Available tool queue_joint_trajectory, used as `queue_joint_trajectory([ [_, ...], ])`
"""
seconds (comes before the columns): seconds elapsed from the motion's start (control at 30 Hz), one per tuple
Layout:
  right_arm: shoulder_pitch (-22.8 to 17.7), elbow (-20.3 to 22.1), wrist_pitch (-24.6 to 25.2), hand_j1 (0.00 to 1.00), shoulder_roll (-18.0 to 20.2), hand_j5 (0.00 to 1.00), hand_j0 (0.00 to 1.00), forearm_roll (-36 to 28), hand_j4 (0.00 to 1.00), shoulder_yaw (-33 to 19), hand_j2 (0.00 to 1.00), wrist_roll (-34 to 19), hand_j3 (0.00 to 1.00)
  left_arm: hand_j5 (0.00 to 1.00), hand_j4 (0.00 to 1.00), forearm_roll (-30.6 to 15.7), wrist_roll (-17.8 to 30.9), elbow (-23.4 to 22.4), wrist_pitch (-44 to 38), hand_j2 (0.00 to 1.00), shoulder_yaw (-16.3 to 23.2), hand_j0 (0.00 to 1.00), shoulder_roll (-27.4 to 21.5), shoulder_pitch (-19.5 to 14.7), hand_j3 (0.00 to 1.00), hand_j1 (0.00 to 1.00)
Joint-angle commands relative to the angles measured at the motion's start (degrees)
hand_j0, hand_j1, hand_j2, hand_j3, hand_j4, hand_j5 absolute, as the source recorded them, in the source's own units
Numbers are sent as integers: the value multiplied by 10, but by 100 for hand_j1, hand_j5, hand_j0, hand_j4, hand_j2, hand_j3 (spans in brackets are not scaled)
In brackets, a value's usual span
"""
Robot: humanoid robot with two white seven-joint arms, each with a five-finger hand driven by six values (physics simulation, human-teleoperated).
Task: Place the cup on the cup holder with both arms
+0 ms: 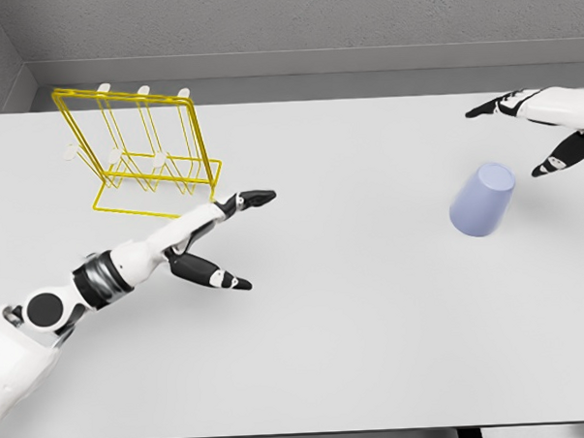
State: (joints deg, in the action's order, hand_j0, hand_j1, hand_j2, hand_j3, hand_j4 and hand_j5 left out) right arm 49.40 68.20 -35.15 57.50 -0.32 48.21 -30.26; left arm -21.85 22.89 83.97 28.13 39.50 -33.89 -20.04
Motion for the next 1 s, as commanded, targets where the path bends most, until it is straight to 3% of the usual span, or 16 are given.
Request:
queue_joint_trajectory([
  [0.0, 0, 0, 1, 100, 0, 100, 100, -4, 100, 0, 100, 0, 100, 100, 100, -16, -17, -5, -8, 100, 13, 100, 14, 1, 100, 100],
  [0.1, -1, 0, 1, 100, 1, 100, 100, -4, 100, 1, 100, 0, 100, 100, 100, -72, -18, 4, -9, 100, 21, 100, 13, 2, 100, 100],
  [0.17, -1, 0, 1, 100, 1, 100, 100, -4, 100, 2, 100, -1, 100, 100, 100, -97, -20, 11, -78, 100, 22, 100, 15, 1, 100, 100],
  [0.23, -3, -1, 1, 100, 1, 100, 100, -4, 100, 3, 100, 6, 100, 100, 100, -93, -40, 9, -120, 100, 23, 100, 23, 0, 100, 100],
  [0.5, -17, 1, 1, 100, 2, 100, 100, -3, 100, 4, 100, 2, 100, 100, 100, -53, -36, 10, -120, 100, 32, 100, 21, -7, 100, 100],
  [0.7, -25, 19, 1, 100, 4, 100, 100, -3, 100, 12, 100, -2, 100, 100, 100, -67, -40, 29, -122, 100, 25, 100, 25, -4, 100, 100],
  [0.8, -31, 19, 1, 100, 3, 100, 100, -3, 100, 12, 100, -3, 100, 100, 100, -110, -38, 29, -121, 100, 26, 100, 31, -1, 100, 100],
  [0.97, -37, 18, 1, 100, 0, 100, 100, 1, 100, 13, 100, -8, 100, 100, 100, -108, -33, 22, -118, 100, 25, 100, 31, -1, 100, 100],
])
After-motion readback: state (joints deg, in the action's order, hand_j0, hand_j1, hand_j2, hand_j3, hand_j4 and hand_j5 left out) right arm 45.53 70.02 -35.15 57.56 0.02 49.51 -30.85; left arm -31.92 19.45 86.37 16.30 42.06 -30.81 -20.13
